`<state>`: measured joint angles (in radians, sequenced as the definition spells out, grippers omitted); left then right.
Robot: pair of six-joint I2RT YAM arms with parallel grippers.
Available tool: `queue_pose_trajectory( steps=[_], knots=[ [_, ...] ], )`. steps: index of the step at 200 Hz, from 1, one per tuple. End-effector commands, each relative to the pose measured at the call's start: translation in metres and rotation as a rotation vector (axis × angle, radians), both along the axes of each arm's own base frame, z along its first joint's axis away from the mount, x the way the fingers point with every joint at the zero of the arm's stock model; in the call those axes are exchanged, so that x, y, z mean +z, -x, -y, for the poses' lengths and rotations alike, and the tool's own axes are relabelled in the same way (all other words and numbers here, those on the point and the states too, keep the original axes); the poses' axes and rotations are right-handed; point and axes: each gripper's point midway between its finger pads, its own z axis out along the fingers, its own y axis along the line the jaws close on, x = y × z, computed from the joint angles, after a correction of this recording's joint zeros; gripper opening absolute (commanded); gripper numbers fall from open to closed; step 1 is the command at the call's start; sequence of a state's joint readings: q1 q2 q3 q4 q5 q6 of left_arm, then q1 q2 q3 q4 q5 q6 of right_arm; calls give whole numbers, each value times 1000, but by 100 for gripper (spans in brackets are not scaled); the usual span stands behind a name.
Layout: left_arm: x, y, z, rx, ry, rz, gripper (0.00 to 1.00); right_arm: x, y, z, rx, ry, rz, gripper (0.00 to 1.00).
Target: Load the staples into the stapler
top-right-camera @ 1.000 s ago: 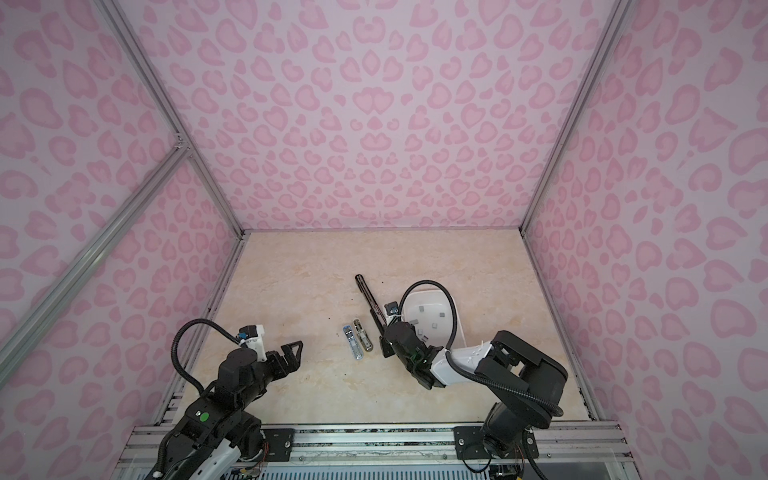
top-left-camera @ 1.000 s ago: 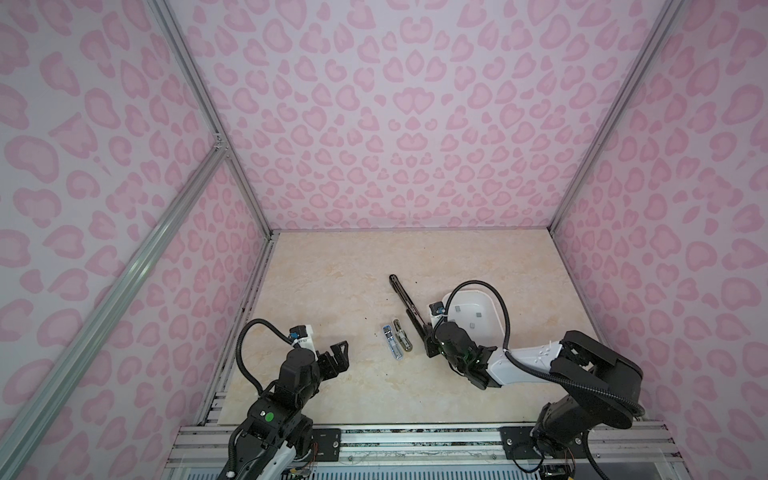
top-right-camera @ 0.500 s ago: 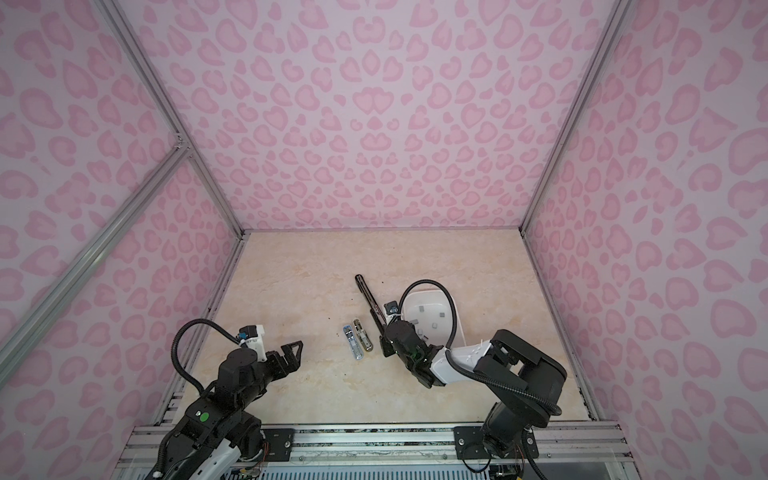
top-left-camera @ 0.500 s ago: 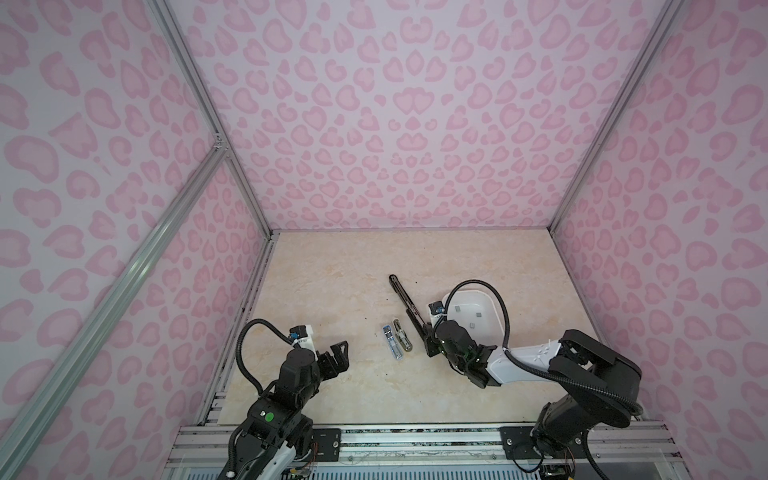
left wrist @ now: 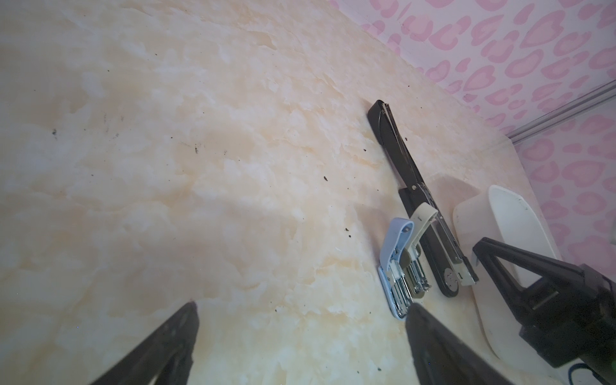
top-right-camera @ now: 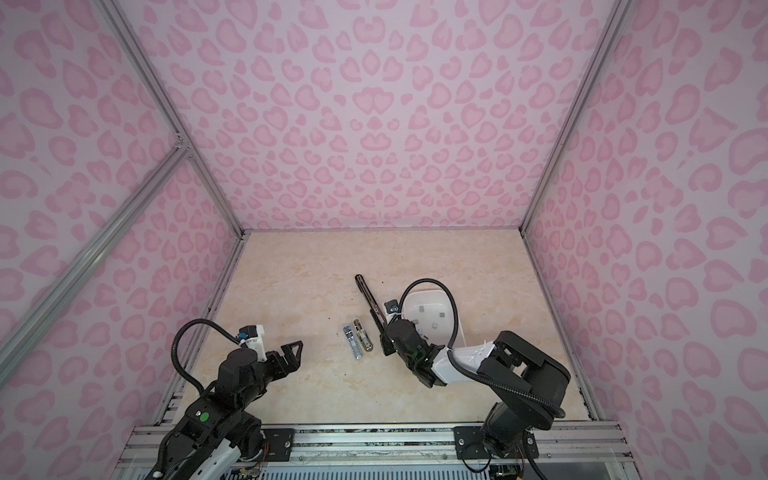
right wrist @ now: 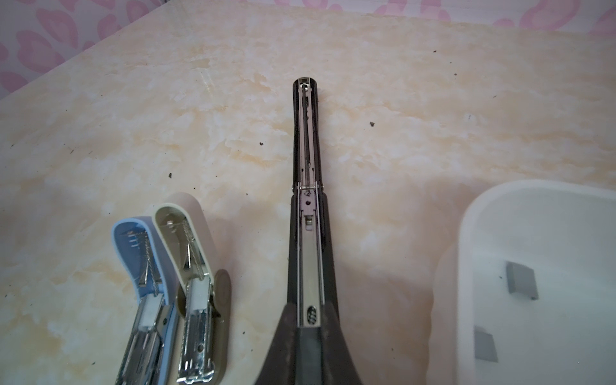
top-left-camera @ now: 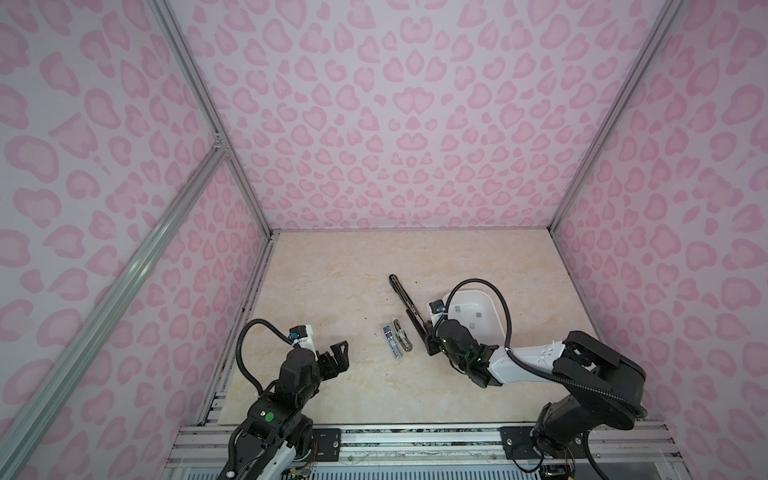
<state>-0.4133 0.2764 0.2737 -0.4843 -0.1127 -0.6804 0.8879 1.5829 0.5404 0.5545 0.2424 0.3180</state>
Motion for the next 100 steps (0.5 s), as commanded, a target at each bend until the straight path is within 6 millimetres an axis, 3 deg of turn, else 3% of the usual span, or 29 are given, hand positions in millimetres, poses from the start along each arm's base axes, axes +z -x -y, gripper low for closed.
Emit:
queue_pose_trajectory(
  steps=[1,100],
  knots=[
    [0,-1,-1,6,-2,7,97,-2,-1,1,-1,7,4,11],
    [1,-1,-1,6,-3,7,98,-9,0,0,4,3,-13,10]
  ],
)
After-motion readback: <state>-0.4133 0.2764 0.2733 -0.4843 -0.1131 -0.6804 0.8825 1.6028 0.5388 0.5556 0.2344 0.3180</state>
